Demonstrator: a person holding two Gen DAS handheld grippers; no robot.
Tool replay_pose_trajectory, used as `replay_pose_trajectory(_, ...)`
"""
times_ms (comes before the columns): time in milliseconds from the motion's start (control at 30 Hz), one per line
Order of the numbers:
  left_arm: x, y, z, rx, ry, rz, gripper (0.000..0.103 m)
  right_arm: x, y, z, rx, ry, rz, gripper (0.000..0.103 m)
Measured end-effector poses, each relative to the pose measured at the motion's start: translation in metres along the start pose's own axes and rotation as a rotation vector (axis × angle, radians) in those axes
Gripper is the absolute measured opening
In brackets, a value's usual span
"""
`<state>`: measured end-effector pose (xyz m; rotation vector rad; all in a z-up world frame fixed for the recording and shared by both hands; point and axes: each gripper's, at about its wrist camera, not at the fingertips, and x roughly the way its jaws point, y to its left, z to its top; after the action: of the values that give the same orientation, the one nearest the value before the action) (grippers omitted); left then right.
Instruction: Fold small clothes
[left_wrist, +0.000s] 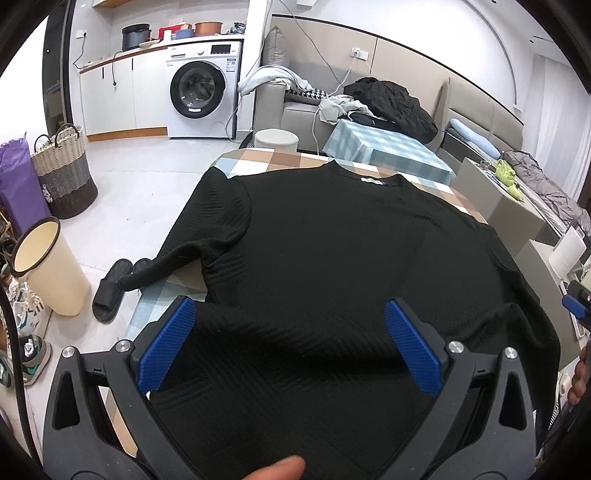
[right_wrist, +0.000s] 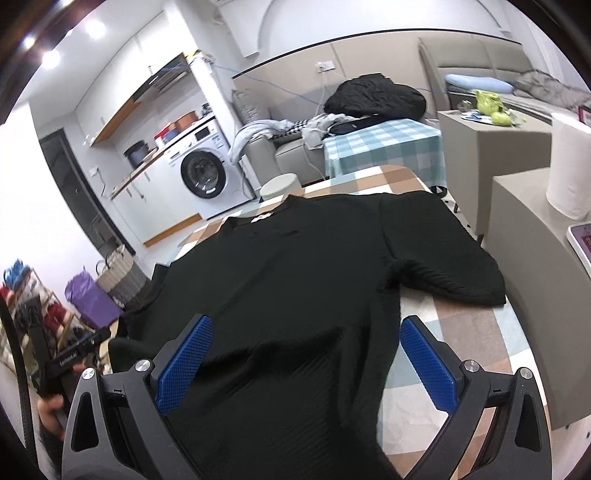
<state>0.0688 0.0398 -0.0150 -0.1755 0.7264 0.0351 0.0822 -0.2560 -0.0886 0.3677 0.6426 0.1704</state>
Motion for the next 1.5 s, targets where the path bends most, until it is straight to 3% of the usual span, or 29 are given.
replay_pose_trajectory(400,0.018,0.012,0.008,0.031,0.007,0.022,0.102,0.004,-0.040,0.021,0.157,-0.008,-0.127,0.103)
replay_pose_trajectory(500,0.024,0.016,0.010,0.024,0.006,0.027,0.102,0.009,-0.064,0.026,0.249,0.003,-0.142,0.102)
replay_pose_trajectory(733,0.039,0.024,0.013,0.005,0.019,0.019,0.102,0.031,-0.129,0.026,0.516,0.066,-0.150,0.085)
replay_pose_trajectory(833,0.044,0.024,0.013,0.005,0.026,0.012,0.102,0.039,-0.152,0.022,0.616,0.092,-0.129,0.083)
replay_pose_trajectory(1167,0.054,0.021,0.015,0.020,0.035,0.010,0.102,0.055,-0.175,0.031,0.616,0.073,-0.237,0.075)
replay_pose_trajectory(1267,0.054,0.021,0.015,0.021,0.035,0.010,0.102,0.061,-0.174,0.036,0.573,0.080,-0.290,0.057)
replay_pose_trajectory(1333,0.057,0.020,0.015,0.025,0.034,0.013,0.102,0.068,-0.174,0.040,0.540,0.088,-0.324,0.026)
replay_pose_trajectory(1400,0.058,0.020,0.016,0.023,0.033,0.012,0.102,0.071,-0.176,0.041,0.531,0.096,-0.367,0.015)
replay_pose_trajectory(1500,0.058,0.021,0.015,0.020,0.028,0.008,0.102,0.067,-0.175,0.048,0.512,0.062,-0.389,0.012)
